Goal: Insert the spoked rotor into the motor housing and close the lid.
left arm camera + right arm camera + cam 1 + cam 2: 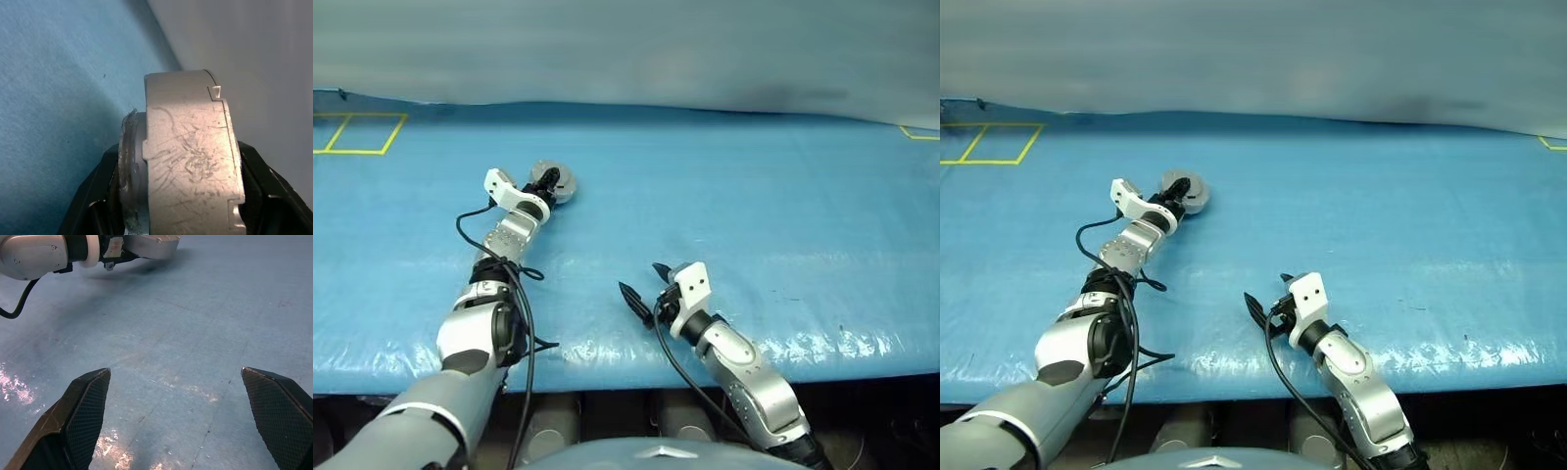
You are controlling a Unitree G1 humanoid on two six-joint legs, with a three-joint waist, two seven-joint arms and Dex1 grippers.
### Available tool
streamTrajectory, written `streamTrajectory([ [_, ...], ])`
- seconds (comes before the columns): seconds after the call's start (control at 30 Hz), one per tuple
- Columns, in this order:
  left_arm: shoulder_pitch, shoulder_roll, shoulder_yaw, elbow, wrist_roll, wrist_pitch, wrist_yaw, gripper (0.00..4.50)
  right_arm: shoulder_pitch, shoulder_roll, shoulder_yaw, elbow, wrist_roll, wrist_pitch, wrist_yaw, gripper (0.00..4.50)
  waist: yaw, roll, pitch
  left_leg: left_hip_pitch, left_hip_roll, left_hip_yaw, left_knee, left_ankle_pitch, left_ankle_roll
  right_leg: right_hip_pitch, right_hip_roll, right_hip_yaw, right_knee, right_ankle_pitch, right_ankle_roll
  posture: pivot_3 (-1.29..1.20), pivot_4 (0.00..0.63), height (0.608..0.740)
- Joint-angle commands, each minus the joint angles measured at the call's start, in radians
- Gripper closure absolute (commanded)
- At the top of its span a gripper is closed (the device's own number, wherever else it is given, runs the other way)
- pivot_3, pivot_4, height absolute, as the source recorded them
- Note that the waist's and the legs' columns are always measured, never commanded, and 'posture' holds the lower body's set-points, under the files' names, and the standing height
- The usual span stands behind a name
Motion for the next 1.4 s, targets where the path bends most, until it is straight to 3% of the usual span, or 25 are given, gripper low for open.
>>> streamTrajectory([
  [0.03, -0.071, 0.037, 0.038, 0.05, 0.048, -0.066, -0.028, 2.02, 0.016, 0.018, -0.011, -0.04, -0.018, -0.014, -0.003, 0.0, -0.001, 0.0, 0.0, 0.0, 0.0, 0.0, 0.0, 0.0, 0.0, 0.0, 0.0, 0.0, 0.0, 0.0, 0.0, 0.0, 0.15, 0.74],
  [0.23, -0.073, 0.049, 0.071, 0.087, 0.098, -0.082, -0.024, 2.02, 0.024, 0.032, -0.013, -0.041, -0.035, -0.001, 0.006, 0.0, -0.002, 0.0, 0.0, 0.002, 0.0, 0.0, 0.0, 0.001, -0.001, 0.001, 0.0, 0.0, 0.002, 0.0, 0.001, 0.0, 0.15, 0.74],
  [0.43, -0.041, 0.057, 0.103, 0.064, 0.124, -0.076, -0.007, 0.15, 0.012, 0.04, -0.016, -0.037, -0.034, 0.014, 0.02, 0.0, -0.002, 0.0, 0.0, 0.003, 0.0, 0.0, 0.001, 0.001, -0.002, 0.002, 0.0, 0.0, 0.003, 0.001, 0.001, 0.0, 0.15, 0.74],
  [0.47, -0.034, 0.057, 0.108, 0.059, 0.127, -0.075, -0.004, 0.03, 0.011, 0.039, -0.015, -0.035, -0.035, 0.015, 0.022, 0.0, -0.002, 0.0, 0.0, 0.004, 0.0, 0.0, 0.001, 0.001, -0.002, 0.003, 0.0, 0.0, 0.003, 0.001, 0.001, 0.0, 0.15, 0.74],
  [0.67, 0.032, 0.056, 0.127, -0.02, 0.134, -0.042, 0.025, 0.03, 0.002, 0.04, -0.012, -0.037, -0.035, 0.034, 0.033, 0.0, -0.007, 0.0, 0.0, 0.005, 0.001, 0.0, 0.001, 0.001, -0.002, 0.003, 0.0, 0.0, 0.004, 0.001, 0.001, 0.0, 0.15, 0.74],
  [0.83, 0.146, 0.041, 0.11, -0.201, 0.131, 0.081, 0.061, 0.03, 0.004, 0.04, -0.012, -0.047, -0.022, 0.056, 0.048, 0.0, -0.017, 0.001, -0.001, 0.007, 0.001, 0.001, 0.001, 0.001, -0.002, 0.005, 0.0, 0.001, 0.004, 0.001, 0.0, 0.0, 0.15, 0.74],
  [1.2, 0.502, -0.009, 0.044, -0.853, 0.028, 0.457, 0.159, 0.03, -0.006, 0.041, -0.009, -0.054, -0.007, 0.086, 0.097, 0.0, -0.02, 0.004, -0.003, 0.018, 0.001, 0.001, 0.0, 0.001, -0.002, 0.016, -0.001, 0.002, 0.004, -0.001, -0.003, 0.0, 0.15, 0.74],
  [1.3, 0.616, 0.009, -0.004, -1.04, 0.001, 0.527, 0.13, 0.03, -0.001, 0.037, -0.021, -0.054, -0.004, 0.088, 0.105, 0.0, -0.015, 0.004, -0.003, 0.018, 0.001, 0.002, -0.001, 0.001, -0.002, 0.016, -0.001, 0.002, 0.004, -0.003, -0.006, 0.0, 0.15, 0.74],
  [1.4, 0.744, 0.066, -0.105, -1.22, 0.062, 0.481, 0.024, 0.03, 0.001, 0.03, -0.028, -0.05, -0.013, 0.065, 0.112, 0.0, -0.01, 0.004, -0.003, 0.018, 0.001, 0.002, -0.002, 0.001, -0.003, 0.015, -0.001, 0.002, 0.004, -0.004, -0.008, 0.0, 0.15, 0.74],
])
